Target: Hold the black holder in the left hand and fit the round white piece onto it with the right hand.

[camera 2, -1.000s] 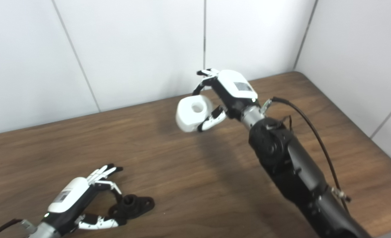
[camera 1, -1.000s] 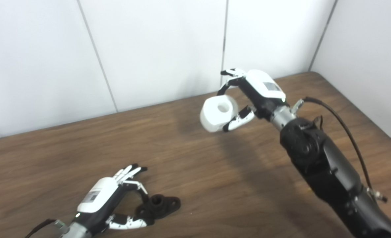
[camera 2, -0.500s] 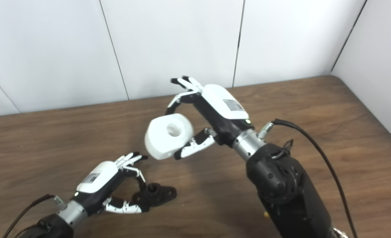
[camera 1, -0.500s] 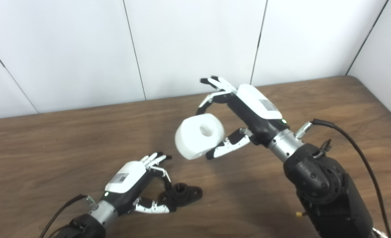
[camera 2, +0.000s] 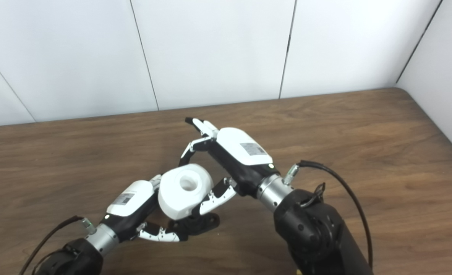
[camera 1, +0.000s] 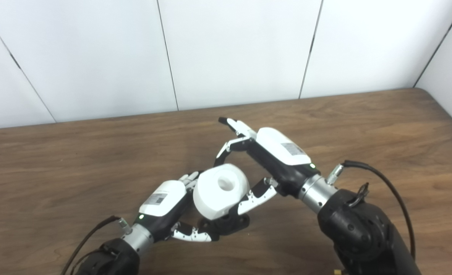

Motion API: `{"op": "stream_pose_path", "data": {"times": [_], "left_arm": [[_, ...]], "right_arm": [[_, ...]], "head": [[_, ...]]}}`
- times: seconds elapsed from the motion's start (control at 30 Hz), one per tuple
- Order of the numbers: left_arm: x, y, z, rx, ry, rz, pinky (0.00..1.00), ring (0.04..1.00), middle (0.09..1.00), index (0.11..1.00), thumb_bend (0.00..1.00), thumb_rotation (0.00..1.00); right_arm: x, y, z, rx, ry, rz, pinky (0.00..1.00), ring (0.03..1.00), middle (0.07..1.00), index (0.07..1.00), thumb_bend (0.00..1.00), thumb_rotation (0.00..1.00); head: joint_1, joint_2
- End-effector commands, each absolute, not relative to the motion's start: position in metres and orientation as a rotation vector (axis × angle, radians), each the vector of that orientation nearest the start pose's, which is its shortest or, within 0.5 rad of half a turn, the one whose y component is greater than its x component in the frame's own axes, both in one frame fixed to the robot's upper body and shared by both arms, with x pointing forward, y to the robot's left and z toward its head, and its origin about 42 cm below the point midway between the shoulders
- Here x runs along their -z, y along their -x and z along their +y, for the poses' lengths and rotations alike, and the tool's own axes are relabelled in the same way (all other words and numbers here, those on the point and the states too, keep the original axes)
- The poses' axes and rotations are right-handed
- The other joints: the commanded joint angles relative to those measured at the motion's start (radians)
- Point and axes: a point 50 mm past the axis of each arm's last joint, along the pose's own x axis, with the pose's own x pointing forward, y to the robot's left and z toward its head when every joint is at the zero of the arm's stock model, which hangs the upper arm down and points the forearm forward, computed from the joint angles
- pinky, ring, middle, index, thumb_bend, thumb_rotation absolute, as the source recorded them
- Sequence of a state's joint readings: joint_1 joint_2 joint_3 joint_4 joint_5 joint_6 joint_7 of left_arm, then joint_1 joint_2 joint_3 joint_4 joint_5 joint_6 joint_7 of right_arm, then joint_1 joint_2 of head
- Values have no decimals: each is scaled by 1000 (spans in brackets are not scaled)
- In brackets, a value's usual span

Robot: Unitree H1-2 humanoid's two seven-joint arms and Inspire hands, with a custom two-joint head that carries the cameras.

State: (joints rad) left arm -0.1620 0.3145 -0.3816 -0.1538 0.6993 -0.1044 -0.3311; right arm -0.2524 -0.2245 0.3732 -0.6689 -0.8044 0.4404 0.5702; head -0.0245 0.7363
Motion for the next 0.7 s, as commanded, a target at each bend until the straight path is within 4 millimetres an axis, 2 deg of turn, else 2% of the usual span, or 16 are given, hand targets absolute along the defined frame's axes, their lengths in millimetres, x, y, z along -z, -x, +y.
{"op": "stream_pose_path", "data": {"times": [0.0, 0.23, 0.5, 0.67], "left_arm": [[-165, -302, 172, 672, -1073, -366, 1000, 1000, 947, 482, 515, 53], [-167, -301, 171, 668, -1078, -356, 1000, 1000, 947, 482, 517, 51], [-168, -300, 172, 669, -1081, -365, 1000, 1000, 948, 482, 516, 52], [-166, -300, 173, 664, -1072, -375, 1000, 1000, 942, 482, 516, 52]], "right_arm": [[-286, -264, -146, -433, 998, -392, 911, 1000, 1000, 478, 510, 143], [-282, -248, -140, -418, 1058, -341, 940, 1000, 1000, 479, 509, 143], [-291, -230, -138, -316, 1196, -335, 842, 1000, 973, 479, 512, 141], [-299, -220, -138, -249, 1270, -352, 833, 1000, 954, 479, 515, 135]], "head": [[0, 3], [-3, 3], [-17, 7], [-32, 3]]}}
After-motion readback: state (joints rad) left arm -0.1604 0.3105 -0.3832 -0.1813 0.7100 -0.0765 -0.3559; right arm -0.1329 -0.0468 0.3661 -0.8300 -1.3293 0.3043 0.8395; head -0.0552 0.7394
